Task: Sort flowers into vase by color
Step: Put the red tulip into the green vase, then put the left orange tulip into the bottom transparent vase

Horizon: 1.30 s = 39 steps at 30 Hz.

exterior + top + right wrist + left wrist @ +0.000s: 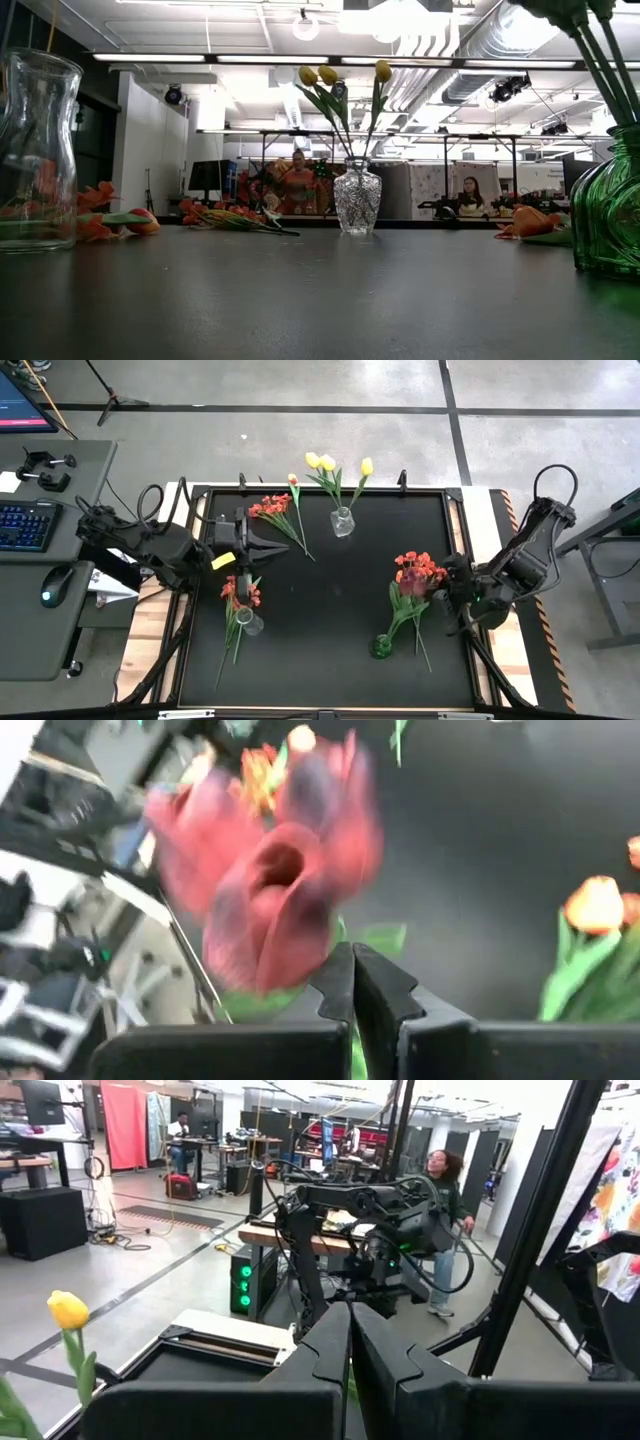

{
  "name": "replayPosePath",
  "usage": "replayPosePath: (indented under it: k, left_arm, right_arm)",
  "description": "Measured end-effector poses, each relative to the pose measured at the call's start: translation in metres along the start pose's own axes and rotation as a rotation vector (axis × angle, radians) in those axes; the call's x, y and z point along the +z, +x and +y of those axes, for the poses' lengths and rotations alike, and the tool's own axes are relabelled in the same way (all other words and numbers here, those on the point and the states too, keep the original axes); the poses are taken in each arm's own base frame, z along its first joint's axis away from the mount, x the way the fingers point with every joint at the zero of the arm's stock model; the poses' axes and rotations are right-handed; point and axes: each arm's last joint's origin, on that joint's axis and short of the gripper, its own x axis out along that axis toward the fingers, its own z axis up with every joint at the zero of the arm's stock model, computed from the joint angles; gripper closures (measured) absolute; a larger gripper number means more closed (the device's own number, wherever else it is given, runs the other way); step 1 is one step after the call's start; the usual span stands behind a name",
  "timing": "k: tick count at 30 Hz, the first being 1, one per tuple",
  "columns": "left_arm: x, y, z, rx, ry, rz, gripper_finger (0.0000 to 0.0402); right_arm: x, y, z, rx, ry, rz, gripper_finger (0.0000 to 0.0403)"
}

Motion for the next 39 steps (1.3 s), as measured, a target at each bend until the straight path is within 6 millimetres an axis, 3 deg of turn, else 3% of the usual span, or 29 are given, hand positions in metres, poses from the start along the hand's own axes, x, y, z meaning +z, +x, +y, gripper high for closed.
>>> replayPosePath:
  k: [10, 19, 25, 30, 32, 35, 39]
  left_arm:
    - [0.009, -0.020, 0.013, 0.004, -0.031, 0.008, 0.0401]
    - [0.007, -0.019, 0.013, 0.019, -0.036, 0.020, 0.0401]
    - [0.010, -0.019, 0.013, 0.042, -0.055, -0.010, 0.0401]
    - [0.012, -0.019, 0.013, 0.041, -0.050, -0.026, 0.0401]
    - [0.012, -0.019, 0.013, 0.041, -0.029, -0.029, 0.0402]
    - [0.013, -0.019, 0.013, 0.041, -0.010, -0.033, 0.0401]
    - [0.014, -0.019, 0.013, 0.044, -0.001, -0.042, 0.0401]
  right_arm:
    - [-0.006, -0.003, -0.018, -0.177, -0.063, 0.262, 0.0403]
    - [-0.010, -0.006, -0.024, -0.239, -0.088, 0.394, 0.0403]
    - [-0.014, -0.013, -0.015, -0.140, -0.059, 0.469, 0.0403]
    - [-0.007, -0.038, 0.014, 0.145, -0.101, 0.536, 0.0403]
    - [0.000, -0.049, 0.030, 0.325, -0.155, 0.485, 0.0403]
    - [0.018, -0.065, 0.055, 0.585, -0.239, 0.265, 0.0403]
    - [0.051, -0.084, 0.075, 0.701, -0.384, -0.159, 0.0403]
